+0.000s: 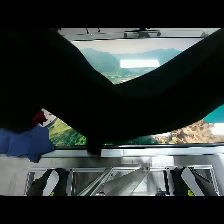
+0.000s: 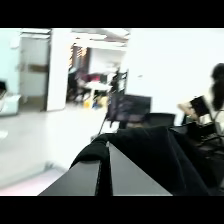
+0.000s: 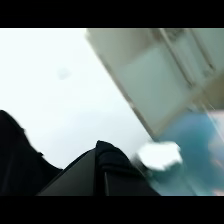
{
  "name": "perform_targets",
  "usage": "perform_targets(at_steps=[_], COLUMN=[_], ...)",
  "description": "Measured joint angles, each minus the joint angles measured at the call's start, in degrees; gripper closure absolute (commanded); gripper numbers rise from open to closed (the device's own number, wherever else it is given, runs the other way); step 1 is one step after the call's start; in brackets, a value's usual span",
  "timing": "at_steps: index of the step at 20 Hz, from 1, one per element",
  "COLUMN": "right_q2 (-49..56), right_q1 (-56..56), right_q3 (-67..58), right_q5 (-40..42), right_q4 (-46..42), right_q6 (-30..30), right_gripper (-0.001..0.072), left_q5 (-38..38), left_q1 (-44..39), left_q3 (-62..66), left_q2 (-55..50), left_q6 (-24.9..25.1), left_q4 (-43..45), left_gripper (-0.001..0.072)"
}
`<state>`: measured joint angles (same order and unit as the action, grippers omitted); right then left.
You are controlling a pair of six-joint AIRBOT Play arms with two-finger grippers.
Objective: Fold the shirts.
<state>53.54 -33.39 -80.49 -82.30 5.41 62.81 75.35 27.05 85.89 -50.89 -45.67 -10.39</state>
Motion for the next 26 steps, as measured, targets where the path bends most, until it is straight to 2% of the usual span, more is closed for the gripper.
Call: perform_targets(at_steps=[3, 5, 8, 10, 11, 12, 13, 14, 15, 19, 21, 23, 26], right_q2=[3.4, 8.3, 19.5, 27.6, 31.9, 35.6, 39.0, 42.1, 44.5, 48.5, 48.9, 49.1, 49.1], right_q1=[9.4, 13.9, 17.4, 18.3, 18.5, 18.5, 18.4, 17.9, 17.2, 11.4, 7.2, 3.1, -1.5], right_q3=[5.3, 9.1, 13.0, 14.1, 14.2, 14.0, 13.4, 12.4, 11.0, 2.3, -1.6, -3.6, -3.0], right_q5=[7.0, 12.5, 20.9, 25.6, 27.9, 29.7, 31.1, 31.5, 31.3, 24.4, 18.9, 13.6, 7.1], right_q4=[-15.6, -23.0, -29.4, -31.0, -31.1, -30.5, -29.3, -27.8, -26.5, -24.2, -25.1, -29.3, -38.7], right_q6=[1.6, 2.3, 3.0, 3.1, 2.2, 1.1, -0.3, -2.0, -3.6, -7.6, -7.6, -6.4, -4.5], right_gripper=[0.0686, 0.0686, 0.0685, 0.0685, 0.0685, 0.0677, 0.0536, 0.0297, 0.0228, 0.0228, 0.0228, 0.0229, 0.023], left_q5=[-8.2, -14.7, -21.9, -22.9, -22.4, -21.6, -20.3, -18.8, -16.9, -7.3, -1.1, 6.3, 14.8], left_q1=[-11.1, -18.5, -24.7, -25.9, -25.9, -25.7, -25.3, -24.7, -23.9, -19.5, -16.9, -14.7, -12.9], left_q3=[-6.3, -9.8, -11.3, -8.6, -6.1, -3.4, -0.4, 2.8, 5.8, 16.0, 20.8, 24.5, 23.9], left_q2=[-3.0, -8.4, -21.6, -32.3, -37.7, -42.4, -46.6, -50.5, -53.6, -59.5, -60.6, -61.0, -59.5], left_q6=[-1.7, -3.4, -4.9, -5.6, -5.8, -6.1, -6.5, -7.2, -7.9, -12.5, -16.8, -21.8, -26.6], left_q4=[15.7, 25.9, 35.4, 38.2, 38.9, 39.0, 38.9, 38.6, 38.4, 38.0, 39.6, 43.7, 49.2], left_gripper=[0.0679, 0.0679, 0.068, 0.0678, 0.0562, 0.038, 0.0367, 0.0367, 0.0367, 0.0364, 0.0364, 0.0365, 0.0365])
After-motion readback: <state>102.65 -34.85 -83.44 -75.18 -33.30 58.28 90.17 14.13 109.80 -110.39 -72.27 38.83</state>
